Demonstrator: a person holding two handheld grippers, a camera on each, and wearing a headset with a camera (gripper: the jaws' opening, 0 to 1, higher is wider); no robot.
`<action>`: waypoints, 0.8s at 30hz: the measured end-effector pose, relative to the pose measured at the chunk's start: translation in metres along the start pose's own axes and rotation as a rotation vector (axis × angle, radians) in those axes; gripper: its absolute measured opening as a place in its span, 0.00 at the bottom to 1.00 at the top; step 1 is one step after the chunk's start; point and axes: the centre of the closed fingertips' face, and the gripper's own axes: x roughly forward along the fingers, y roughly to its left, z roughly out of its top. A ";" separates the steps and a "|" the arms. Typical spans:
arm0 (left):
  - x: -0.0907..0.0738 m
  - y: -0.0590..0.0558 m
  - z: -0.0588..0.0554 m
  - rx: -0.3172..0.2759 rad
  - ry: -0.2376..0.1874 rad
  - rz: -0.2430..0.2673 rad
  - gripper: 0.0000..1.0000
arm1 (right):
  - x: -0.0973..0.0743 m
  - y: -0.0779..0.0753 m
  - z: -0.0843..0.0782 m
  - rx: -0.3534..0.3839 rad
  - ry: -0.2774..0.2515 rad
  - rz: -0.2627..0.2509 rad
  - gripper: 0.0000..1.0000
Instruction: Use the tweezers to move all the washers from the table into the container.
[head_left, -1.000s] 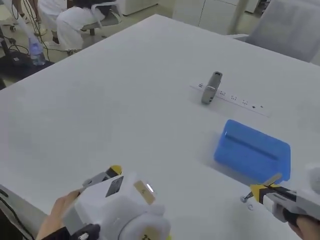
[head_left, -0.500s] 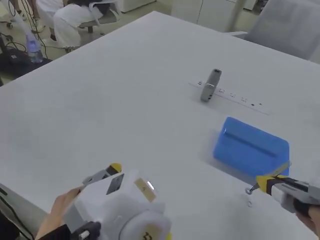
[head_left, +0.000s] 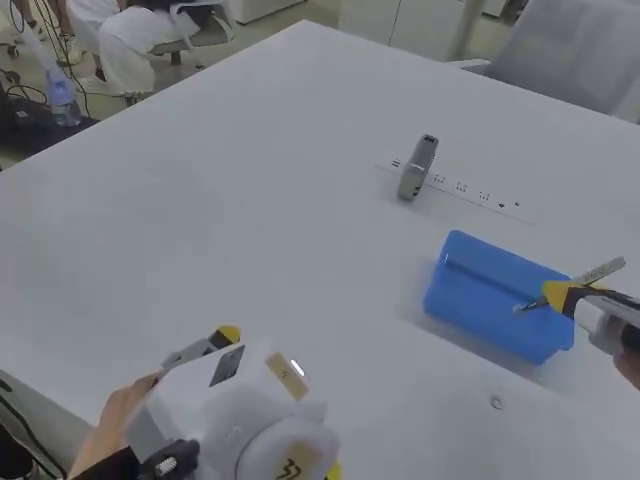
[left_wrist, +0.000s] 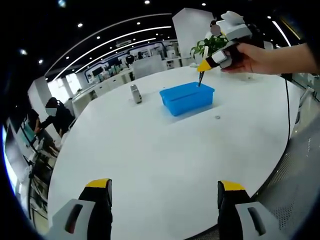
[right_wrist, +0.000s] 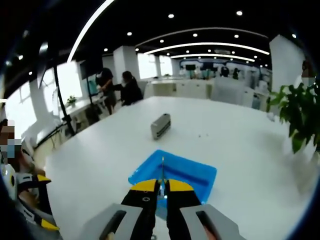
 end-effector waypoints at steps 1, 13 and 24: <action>0.000 0.000 0.000 0.001 0.001 0.001 0.89 | 0.004 -0.003 0.001 0.014 -0.005 -0.007 0.02; 0.001 0.000 0.000 0.000 0.000 0.000 0.89 | 0.036 -0.030 -0.027 -0.029 0.076 -0.072 0.03; 0.001 0.000 -0.002 0.001 0.009 0.001 0.88 | 0.053 -0.031 -0.052 -0.050 0.138 -0.066 0.03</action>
